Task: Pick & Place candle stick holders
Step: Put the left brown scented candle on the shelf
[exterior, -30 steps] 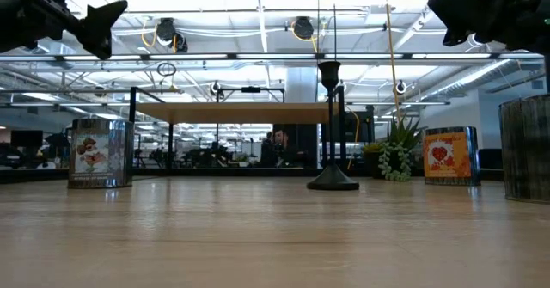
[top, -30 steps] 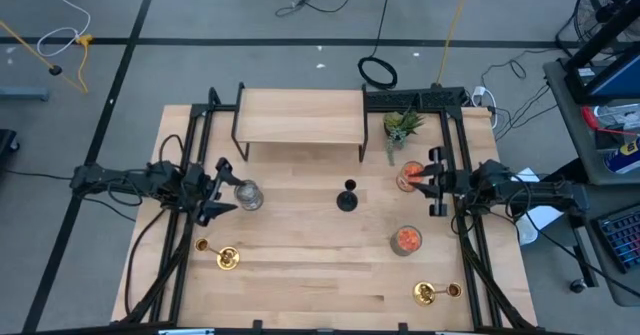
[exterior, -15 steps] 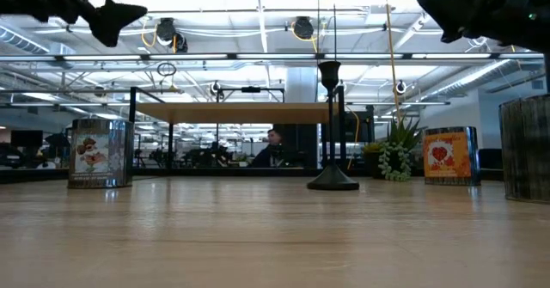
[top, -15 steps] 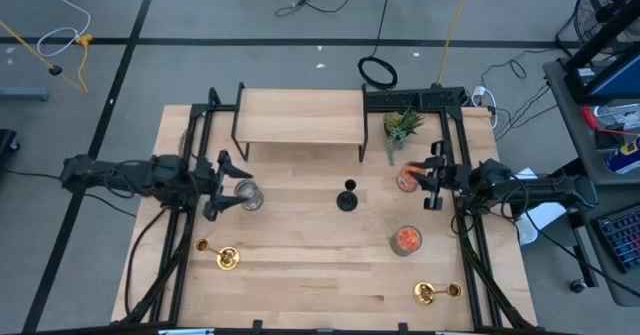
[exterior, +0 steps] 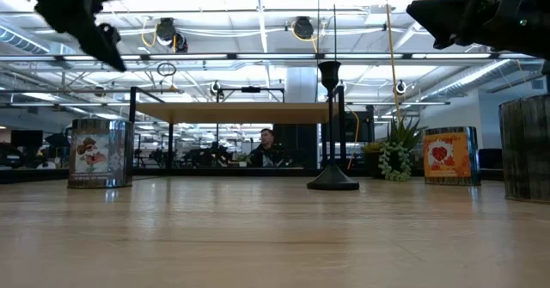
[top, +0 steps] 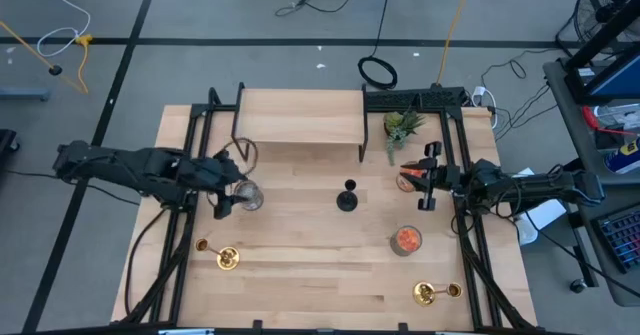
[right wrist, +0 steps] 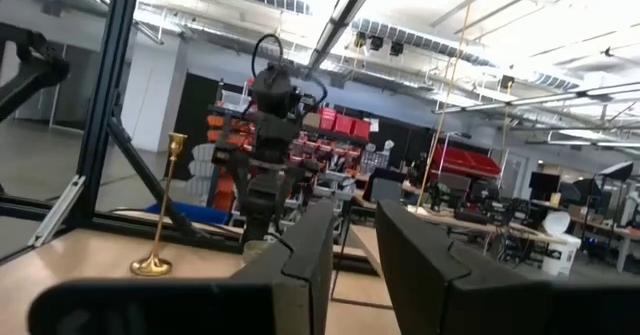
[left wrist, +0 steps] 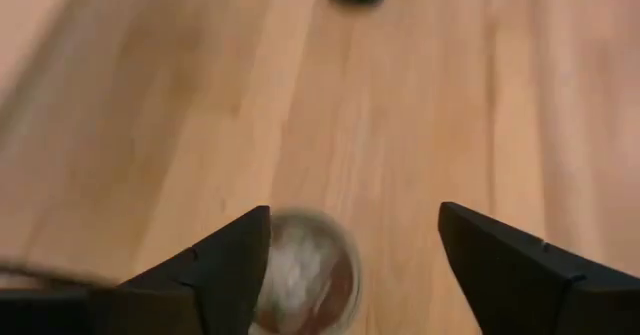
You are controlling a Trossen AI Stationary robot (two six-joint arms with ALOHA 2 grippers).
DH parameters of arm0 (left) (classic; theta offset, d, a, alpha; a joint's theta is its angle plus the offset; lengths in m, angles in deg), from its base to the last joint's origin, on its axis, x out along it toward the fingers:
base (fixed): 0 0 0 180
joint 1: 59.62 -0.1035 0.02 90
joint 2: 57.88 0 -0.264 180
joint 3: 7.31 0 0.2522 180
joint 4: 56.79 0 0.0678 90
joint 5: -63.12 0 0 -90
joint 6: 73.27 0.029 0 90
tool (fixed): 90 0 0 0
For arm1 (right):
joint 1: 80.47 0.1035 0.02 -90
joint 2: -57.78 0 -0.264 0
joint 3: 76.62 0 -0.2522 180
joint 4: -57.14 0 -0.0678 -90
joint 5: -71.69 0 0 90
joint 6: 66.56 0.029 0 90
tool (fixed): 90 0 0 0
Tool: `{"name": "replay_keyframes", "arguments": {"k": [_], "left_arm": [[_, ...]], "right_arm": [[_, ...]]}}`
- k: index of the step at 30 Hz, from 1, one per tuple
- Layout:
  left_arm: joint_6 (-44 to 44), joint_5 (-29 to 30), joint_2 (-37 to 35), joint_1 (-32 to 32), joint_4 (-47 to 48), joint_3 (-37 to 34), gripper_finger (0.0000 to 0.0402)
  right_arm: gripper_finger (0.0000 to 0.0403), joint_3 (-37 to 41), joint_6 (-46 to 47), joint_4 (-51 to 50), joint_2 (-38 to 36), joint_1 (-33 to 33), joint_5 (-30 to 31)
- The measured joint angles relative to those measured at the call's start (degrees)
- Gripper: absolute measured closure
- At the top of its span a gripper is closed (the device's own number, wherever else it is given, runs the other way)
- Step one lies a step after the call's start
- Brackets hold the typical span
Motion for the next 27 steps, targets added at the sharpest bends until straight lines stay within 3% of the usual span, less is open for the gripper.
{"name": "replay_keyframes", "arguments": {"k": [5, 11, 22, 27], "left_arm": [[-5.4, -1.9, 4.8, 0.0, 3.1, 0.0, 0.0176], [-4.0, -5.1, 9.5, 0.0, 3.1, -1.9, 0.0238], [-3.9, -1.6, 15.1, 0.0, 2.4, -4.2, 0.0294], [-3.4, -1.5, 16.5, 0.0, 2.3, -4.2, 0.0342]], "right_arm": [[0.0326, 0.0, 1.0, 0.0, 0.4, 0.0, 0.0], [0.0326, 0.0, 1.0, 0.1, 0.4, 0.0, 0.0], [0.0326, 0.0, 0.8, 0.1, 0.4, 0.0, 0.0], [0.0326, 0.0, 0.8, 0.1, 0.4, 0.0, 0.0]]}}
